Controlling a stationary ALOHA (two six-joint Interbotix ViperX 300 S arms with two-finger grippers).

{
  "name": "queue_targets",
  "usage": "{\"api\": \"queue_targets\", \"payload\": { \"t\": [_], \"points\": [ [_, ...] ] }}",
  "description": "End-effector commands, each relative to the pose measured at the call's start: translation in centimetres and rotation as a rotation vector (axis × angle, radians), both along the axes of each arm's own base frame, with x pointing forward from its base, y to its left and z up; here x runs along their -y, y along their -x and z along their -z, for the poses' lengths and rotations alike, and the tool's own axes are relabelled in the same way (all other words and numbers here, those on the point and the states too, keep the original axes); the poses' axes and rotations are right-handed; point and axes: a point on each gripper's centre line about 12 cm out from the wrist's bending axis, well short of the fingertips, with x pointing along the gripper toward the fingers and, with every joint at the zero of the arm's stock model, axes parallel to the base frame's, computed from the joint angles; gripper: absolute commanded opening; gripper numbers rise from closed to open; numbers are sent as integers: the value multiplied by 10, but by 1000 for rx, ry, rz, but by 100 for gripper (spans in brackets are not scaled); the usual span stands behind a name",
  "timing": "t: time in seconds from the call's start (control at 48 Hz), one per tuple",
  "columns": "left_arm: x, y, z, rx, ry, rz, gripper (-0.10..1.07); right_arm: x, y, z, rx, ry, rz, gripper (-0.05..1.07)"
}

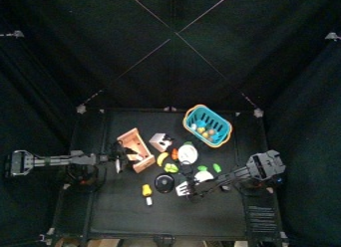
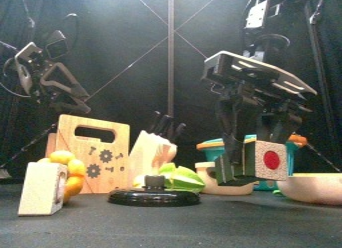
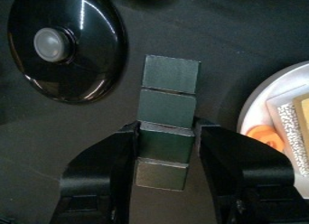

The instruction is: Place green sushi roll in pot

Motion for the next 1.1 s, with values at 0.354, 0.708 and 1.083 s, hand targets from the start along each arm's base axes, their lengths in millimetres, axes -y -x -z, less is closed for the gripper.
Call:
{"api": "queue_targets", "payload": {
  "t": [0.354,0.708,1.083],
  "points": [
    [-1,-2,-4,12,-2,-2,88,81,20,-83,66,216,-64,65],
    [-1,-2,-4,12,-1,-3,88,153,24,-61,27,279,-110,65],
    [-1,-2,-3,9,-1,-4,88,157,33,-35,28,253,-119,68]
  ]
}}
